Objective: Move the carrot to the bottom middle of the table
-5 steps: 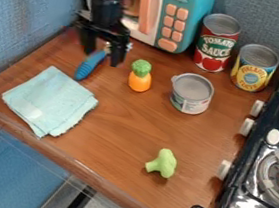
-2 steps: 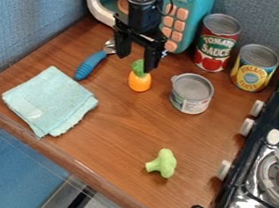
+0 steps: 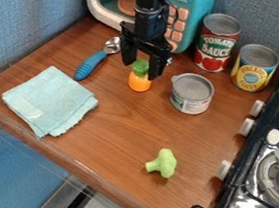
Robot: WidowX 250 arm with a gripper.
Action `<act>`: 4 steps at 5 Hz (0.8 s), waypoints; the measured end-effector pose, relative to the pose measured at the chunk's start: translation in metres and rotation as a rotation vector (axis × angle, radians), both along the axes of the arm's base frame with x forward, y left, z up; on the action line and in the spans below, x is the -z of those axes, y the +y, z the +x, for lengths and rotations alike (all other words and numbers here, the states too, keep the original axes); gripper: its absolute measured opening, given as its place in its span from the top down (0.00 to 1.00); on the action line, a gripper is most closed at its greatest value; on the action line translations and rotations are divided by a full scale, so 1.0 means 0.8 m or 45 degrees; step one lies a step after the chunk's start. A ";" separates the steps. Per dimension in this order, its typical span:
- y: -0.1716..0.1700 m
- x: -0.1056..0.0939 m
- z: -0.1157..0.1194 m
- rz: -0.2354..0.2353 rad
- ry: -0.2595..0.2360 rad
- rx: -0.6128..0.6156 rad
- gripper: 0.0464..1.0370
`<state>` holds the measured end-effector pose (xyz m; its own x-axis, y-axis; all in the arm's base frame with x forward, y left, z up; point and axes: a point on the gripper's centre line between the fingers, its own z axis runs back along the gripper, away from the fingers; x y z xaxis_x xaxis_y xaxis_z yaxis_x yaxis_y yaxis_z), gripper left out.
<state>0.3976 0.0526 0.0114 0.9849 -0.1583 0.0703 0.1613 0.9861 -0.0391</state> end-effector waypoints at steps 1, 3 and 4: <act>0.002 0.009 0.001 0.009 0.017 0.009 0.33; -0.001 0.010 -0.002 -0.004 0.012 0.041 0.44; -0.013 -0.026 -0.025 -0.036 -0.043 0.101 0.44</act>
<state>0.3774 0.0422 0.0323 0.9663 -0.2333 0.1091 0.2407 0.9688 -0.0598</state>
